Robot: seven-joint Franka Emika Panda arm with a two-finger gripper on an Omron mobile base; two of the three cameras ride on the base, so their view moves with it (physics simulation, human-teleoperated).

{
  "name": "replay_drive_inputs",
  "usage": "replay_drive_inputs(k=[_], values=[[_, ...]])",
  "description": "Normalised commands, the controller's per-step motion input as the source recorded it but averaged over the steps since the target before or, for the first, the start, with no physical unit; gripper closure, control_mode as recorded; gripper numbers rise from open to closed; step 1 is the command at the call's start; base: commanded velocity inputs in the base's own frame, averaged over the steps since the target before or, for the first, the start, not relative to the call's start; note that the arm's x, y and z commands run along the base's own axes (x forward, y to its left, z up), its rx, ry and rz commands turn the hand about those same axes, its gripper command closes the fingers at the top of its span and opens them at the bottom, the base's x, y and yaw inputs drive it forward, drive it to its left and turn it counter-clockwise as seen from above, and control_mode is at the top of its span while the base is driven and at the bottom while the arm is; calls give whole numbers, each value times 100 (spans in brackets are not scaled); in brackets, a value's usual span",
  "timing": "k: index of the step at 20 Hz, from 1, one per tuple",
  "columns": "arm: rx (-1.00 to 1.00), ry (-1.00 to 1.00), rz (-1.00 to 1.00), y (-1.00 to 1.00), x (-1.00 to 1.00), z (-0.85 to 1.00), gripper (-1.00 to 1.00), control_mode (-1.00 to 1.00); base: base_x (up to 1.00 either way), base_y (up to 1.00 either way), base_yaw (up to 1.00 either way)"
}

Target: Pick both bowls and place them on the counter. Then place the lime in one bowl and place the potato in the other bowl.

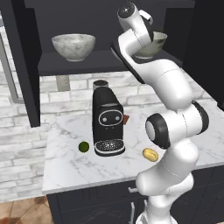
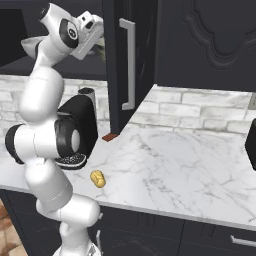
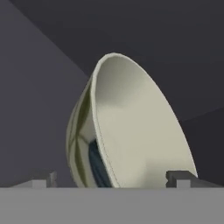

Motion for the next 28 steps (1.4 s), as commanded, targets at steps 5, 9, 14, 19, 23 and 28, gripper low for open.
replay_drive_inputs(k=[5, 9, 14, 19, 23, 28], values=[[0, 2, 0, -12, 32, -14, -100, -100, 0, 0, 0], [0, 2, 0, -3, 10, -13, -100, -100, 0, 0, 0], [0, 2, 0, -1, 2, -28, 100, -100, 0, 0, 0], [1, 0, 0, 0, 0, -26, 100, -100, 0, 0, 0], [0, 0, 0, 1, -12, -24, 100, -100, 0, 0, 0], [0, 0, 0, 44, -28, -2, 100, -100, 0, 0, 0]])
